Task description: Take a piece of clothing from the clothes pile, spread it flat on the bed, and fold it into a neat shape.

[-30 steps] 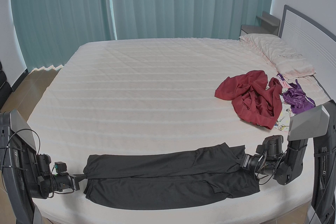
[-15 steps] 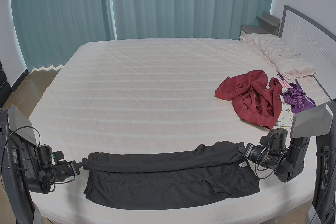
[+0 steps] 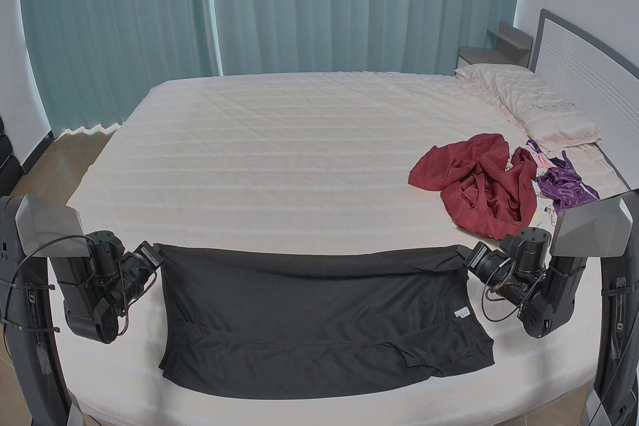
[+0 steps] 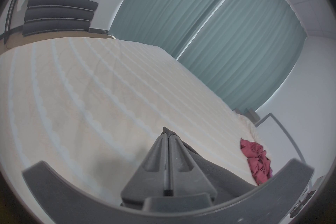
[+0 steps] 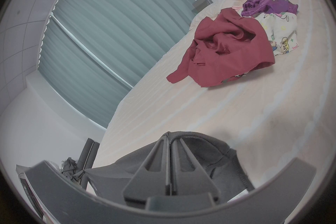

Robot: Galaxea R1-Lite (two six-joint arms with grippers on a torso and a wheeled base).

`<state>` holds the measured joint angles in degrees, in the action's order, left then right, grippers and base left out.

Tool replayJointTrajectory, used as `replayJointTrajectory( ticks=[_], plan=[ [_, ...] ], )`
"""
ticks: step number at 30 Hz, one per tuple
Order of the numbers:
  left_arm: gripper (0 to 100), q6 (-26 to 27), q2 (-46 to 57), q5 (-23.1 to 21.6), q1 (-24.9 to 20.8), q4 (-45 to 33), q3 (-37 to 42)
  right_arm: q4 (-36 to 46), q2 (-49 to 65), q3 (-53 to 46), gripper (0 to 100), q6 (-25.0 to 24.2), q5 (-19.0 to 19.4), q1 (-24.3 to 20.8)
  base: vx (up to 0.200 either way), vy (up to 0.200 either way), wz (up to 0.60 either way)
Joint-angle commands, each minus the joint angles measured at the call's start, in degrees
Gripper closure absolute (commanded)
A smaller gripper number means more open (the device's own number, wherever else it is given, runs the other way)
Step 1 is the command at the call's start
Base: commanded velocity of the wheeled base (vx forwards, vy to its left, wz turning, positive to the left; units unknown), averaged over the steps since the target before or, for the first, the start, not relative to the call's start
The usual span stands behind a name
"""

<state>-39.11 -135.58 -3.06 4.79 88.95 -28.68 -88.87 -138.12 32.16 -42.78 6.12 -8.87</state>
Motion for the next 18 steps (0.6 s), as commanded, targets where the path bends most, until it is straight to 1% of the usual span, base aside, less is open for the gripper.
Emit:
replayJointTrajectory(
  ticks=[1, 4, 5, 8, 10, 12, 13, 14, 18],
  plan=[
    [100, -0.09, 1.2, -1.51, -0.84, 1.05, 0.38, -0.52, -0.13, -1.31, 100, 0.06, -0.14, 1.67, 0.0, 0.0, 0.0],
    [100, 0.52, 0.67, -3.62, -0.57, 1.05, 1.79, -0.52, 0.13, -3.42, 100, 0.59, 0.38, 2.2, 0.0, 0.0, 0.0],
    [100, 1.93, 0.58, -5.91, 0.13, 1.05, 2.84, -0.52, 0.04, -4.65, 100, 1.47, 0.65, 2.2, 0.0, 0.0, 0.0],
    [100, 6.06, 0.32, -8.37, 1.98, 1.05, 5.13, -0.6, -0.66, -6.58, 100, 5.07, 1.53, 2.28, 0.0, 0.0, 0.0],
    [100, 8.52, 0.06, -10.3, 3.38, 1.05, 6.71, -0.69, -1.01, -7.99, 100, 6.74, 2.93, 2.28, 0.0, 0.0, 0.0],
    [100, 9.22, -0.03, -11.18, 3.91, 1.05, 7.41, -0.69, -0.92, -8.6, 100, 7.01, 3.64, 2.28, 0.0, 0.0, 0.0],
    [100, 10.37, 0.14, -14.25, 5.4, 1.05, 9.17, -0.6, -0.48, -10.36, 100, 7.8, 5.39, 2.28, 0.0, 0.0, 0.0],
    [100, 10.89, 0.23, -16.01, 6.28, 1.05, 9.79, -0.6, -0.48, -10.89, 100, 8.68, 5.66, 2.28, 0.0, 0.0, 0.0],
    [100, 13.71, 0.23, -20.41, 8.74, 1.05, 11.55, -0.69, -0.75, -12.65, 100, 12.28, 6.01, 2.63, 0.0, 0.0, 0.0]
  ],
)
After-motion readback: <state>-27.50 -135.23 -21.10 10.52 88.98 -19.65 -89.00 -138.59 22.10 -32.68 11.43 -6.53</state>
